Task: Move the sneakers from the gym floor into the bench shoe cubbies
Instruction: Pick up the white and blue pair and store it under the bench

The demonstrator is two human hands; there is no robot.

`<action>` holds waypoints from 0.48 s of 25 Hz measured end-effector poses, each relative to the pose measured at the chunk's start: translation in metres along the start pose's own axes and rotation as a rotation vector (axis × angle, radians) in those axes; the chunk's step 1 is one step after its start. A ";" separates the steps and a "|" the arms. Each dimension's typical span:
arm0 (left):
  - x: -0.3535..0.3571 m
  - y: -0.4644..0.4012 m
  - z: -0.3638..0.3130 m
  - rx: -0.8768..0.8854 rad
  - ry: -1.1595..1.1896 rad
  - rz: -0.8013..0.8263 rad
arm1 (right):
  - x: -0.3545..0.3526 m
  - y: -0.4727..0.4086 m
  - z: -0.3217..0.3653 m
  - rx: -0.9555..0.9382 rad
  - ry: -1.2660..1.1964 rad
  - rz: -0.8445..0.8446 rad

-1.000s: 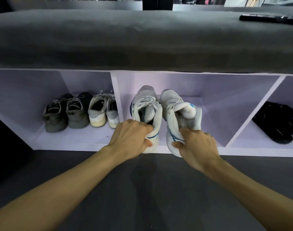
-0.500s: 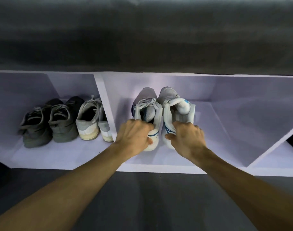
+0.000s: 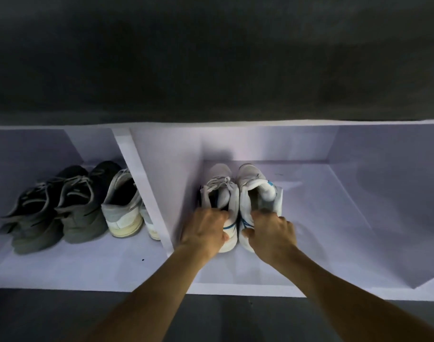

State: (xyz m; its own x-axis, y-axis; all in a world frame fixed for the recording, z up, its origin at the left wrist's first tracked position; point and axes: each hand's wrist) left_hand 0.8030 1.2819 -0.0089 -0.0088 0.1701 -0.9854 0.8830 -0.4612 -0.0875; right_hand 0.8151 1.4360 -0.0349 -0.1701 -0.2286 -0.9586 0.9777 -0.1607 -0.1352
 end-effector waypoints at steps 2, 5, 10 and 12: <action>0.002 -0.001 0.003 0.002 -0.016 0.016 | 0.005 -0.001 0.000 -0.001 -0.004 -0.001; 0.001 -0.002 0.005 0.021 -0.065 0.026 | 0.007 -0.004 0.000 0.006 -0.033 -0.006; -0.013 0.002 -0.002 -0.004 -0.072 0.000 | -0.004 0.003 -0.004 0.013 -0.063 0.002; -0.022 0.007 -0.008 0.011 -0.003 -0.070 | -0.013 0.011 -0.008 -0.031 -0.082 -0.049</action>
State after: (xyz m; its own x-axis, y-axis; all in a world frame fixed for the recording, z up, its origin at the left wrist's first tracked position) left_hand 0.8131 1.2821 0.0132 -0.0714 0.1997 -0.9773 0.8749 -0.4580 -0.1575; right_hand 0.8288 1.4450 -0.0260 -0.2262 -0.2988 -0.9271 0.9711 -0.1438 -0.1906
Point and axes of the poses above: each hand's wrist, its own y-axis away from the middle knuckle, its own x-axis out of the palm, z = x × y, and after that the axes turned 9 degrees about x, right-handed
